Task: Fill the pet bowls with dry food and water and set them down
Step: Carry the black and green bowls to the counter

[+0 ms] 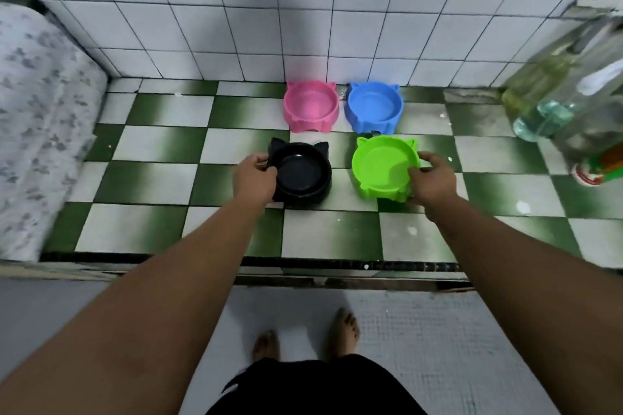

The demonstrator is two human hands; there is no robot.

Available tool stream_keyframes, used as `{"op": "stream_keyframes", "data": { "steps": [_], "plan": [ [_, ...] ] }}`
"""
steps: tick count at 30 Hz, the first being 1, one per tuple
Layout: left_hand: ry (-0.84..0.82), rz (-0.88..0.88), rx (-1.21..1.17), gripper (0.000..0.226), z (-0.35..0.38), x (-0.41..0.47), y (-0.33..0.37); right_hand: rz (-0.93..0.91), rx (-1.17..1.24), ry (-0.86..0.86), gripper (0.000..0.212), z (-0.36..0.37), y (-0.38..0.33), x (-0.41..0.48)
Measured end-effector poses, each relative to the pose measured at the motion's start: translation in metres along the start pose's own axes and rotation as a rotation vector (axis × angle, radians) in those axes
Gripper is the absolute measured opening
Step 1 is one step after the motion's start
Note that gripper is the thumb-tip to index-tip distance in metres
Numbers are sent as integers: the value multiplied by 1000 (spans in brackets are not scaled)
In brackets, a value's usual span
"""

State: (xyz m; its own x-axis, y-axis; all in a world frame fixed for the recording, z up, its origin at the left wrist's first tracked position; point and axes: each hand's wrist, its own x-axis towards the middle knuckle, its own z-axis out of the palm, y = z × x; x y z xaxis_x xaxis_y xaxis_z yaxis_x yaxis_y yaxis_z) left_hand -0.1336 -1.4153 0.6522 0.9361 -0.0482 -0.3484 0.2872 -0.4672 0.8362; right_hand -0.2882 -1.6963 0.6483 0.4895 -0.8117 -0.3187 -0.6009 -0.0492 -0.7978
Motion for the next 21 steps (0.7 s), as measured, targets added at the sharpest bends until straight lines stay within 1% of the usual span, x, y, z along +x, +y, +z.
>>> {"op": "stream_keyframes", "data": {
  "steps": [3, 5, 7, 8, 11, 18, 21],
  "plan": [
    [18, 71, 118, 30, 17, -2, 1, -23, 20, -49, 34, 8, 31, 41],
    [54, 136, 201, 33, 23, -4, 3, -38, 11, -54, 32, 9, 32, 44],
    [92, 164, 267, 34, 27, -1, 4, -46, -17, -67, 33, 7, 24, 39],
    [107, 165, 314, 34, 28, 0, 6, -41, -33, -59, 34, 4, 11, 27],
    [130, 150, 434, 31, 28, 6, 11, -12, -92, -21, 31, 2, 7, 26],
    [101, 100, 483, 18, 29, 9, 18, 41, -109, -11, 28, 4, 10, 33],
    [78, 99, 501, 21, 28, 8, 18, 32, -96, 10, 31, 4, 12, 34]
  ]
}}
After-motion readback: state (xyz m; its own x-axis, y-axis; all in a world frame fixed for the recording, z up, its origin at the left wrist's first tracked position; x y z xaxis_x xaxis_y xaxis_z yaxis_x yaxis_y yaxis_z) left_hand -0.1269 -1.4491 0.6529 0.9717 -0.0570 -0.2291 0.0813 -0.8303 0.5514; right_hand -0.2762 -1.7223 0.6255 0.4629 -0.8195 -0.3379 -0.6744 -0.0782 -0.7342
